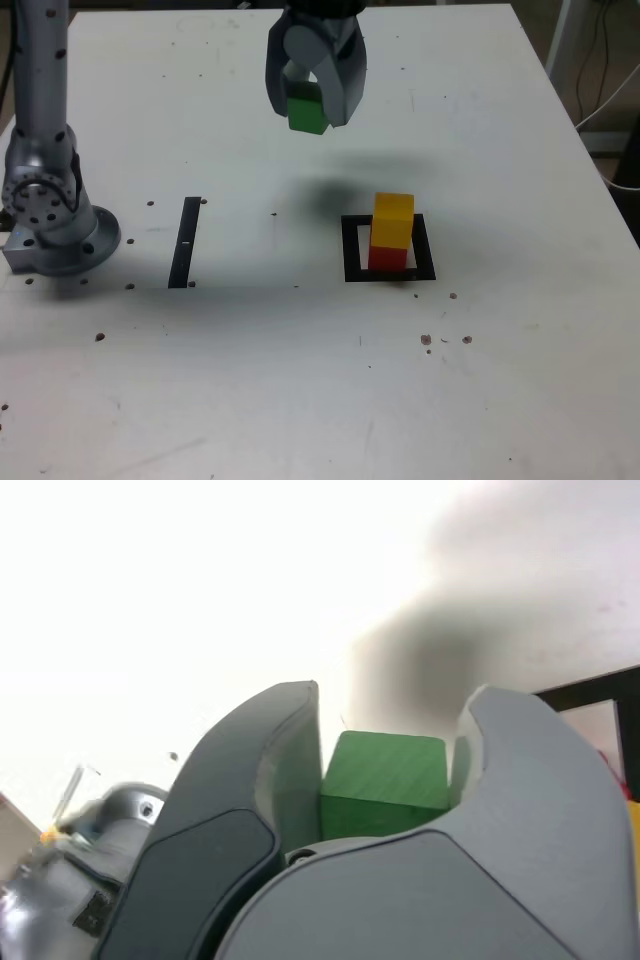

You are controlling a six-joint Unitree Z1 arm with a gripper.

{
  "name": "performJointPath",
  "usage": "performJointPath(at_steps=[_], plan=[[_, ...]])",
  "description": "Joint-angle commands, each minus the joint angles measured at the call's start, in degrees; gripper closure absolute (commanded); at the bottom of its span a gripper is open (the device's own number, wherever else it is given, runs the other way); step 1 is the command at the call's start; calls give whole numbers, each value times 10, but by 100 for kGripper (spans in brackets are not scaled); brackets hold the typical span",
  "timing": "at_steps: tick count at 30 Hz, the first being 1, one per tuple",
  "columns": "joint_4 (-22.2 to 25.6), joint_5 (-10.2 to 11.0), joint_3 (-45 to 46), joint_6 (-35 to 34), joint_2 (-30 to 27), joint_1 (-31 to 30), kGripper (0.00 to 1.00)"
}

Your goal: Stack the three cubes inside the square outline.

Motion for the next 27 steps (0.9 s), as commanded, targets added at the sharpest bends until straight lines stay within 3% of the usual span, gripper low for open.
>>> performJointPath(at_steps=[1,17,27], plan=[[15,-6,-15,-34,0,-15,59],[48,-36,-65,-235,35,-98,59],[59,-46,-120,-290,61,-152,59]])
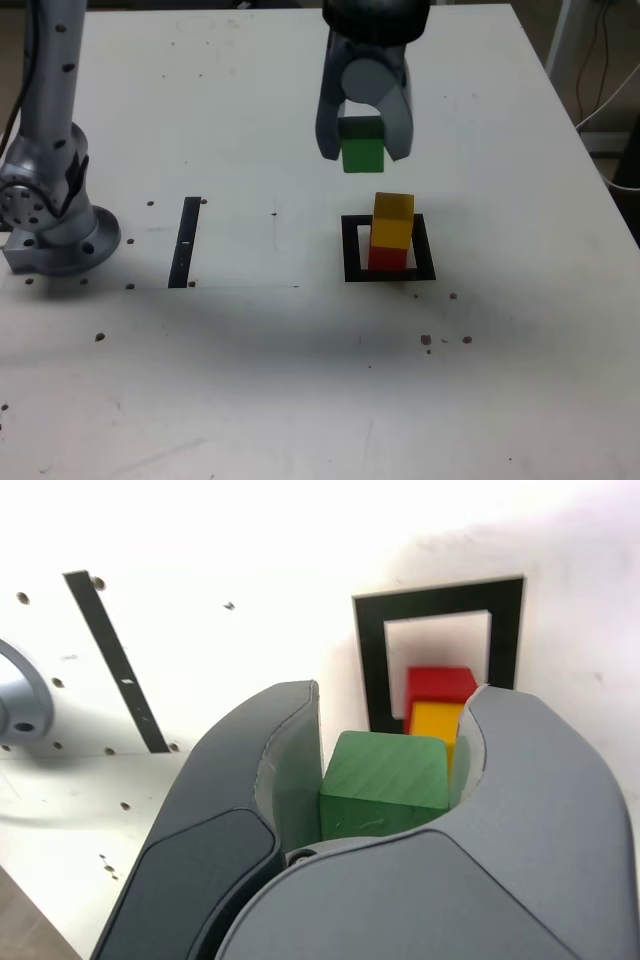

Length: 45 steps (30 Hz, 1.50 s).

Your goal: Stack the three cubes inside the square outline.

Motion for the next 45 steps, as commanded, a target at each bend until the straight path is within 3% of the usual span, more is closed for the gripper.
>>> performJointPath(at_steps=[1,37,41,45], plan=[[5,-1,-9,-4,8,-9,59],[1,-4,-49,-25,66,-47,59],[-2,-4,-47,-21,70,-47,49],[-6,-4,-44,-15,71,-47,24]])
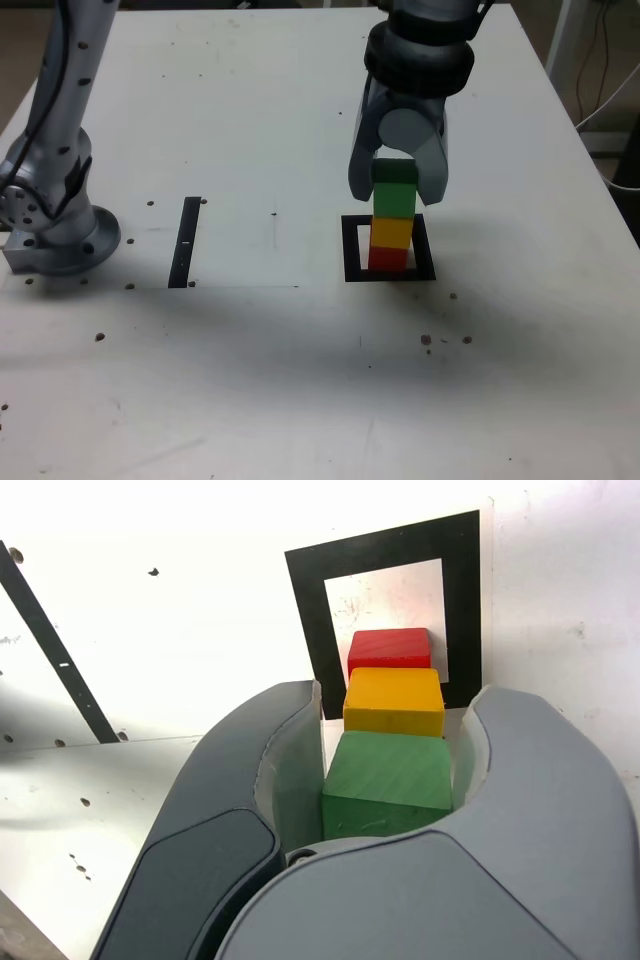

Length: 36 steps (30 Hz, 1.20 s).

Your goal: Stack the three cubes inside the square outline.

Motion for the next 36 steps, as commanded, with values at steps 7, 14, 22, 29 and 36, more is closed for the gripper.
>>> performJointPath(at_steps=[7,14,22,29,36], plan=[[-5,1,10,7,2,1,12],[-5,3,19,7,-5,3,11],[1,28,20,7,-39,4,8],[12,44,41,6,-85,4,8],[10,59,102,1,-145,8,6]])
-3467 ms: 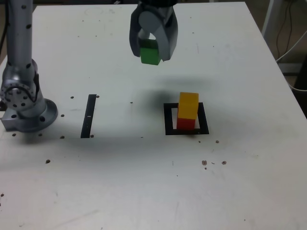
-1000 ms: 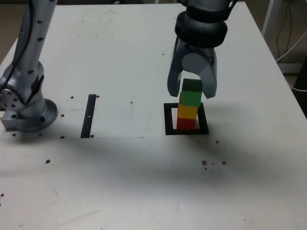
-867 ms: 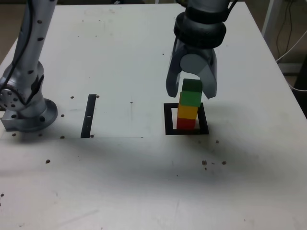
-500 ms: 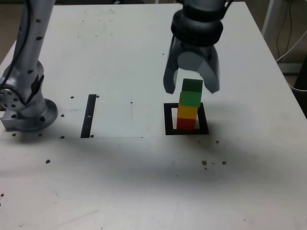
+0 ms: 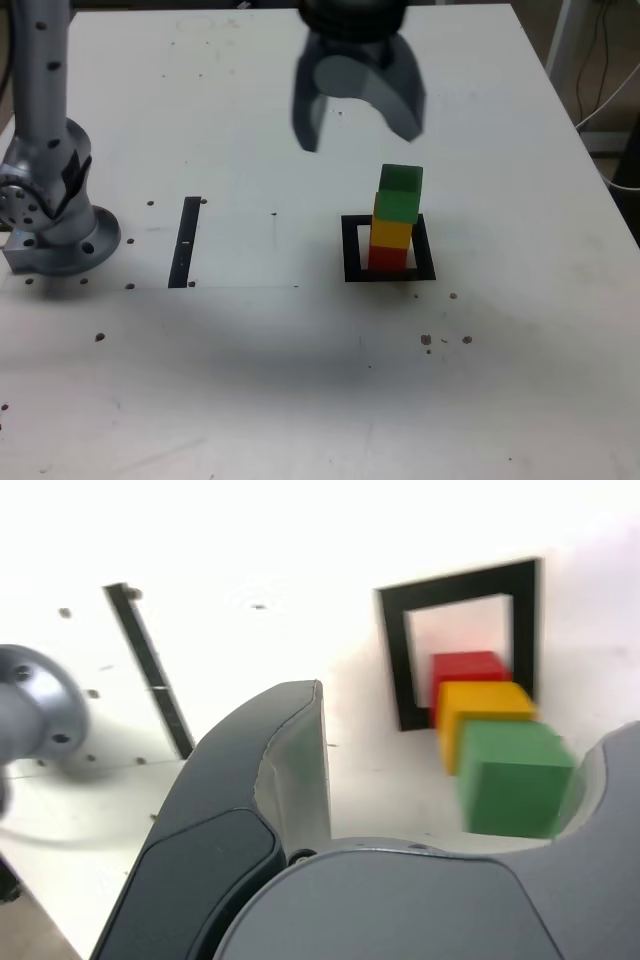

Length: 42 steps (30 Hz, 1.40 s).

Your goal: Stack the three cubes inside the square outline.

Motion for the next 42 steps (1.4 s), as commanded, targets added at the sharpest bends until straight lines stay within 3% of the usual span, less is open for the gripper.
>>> performJointPath(at_steps=[1,5,15,42], plan=[[-2,8,16,-2,-25,3,6],[-12,15,70,-5,-64,12,6],[-78,6,224,-18,-137,29,2],[-224,-55,489,-44,-214,29,2]])
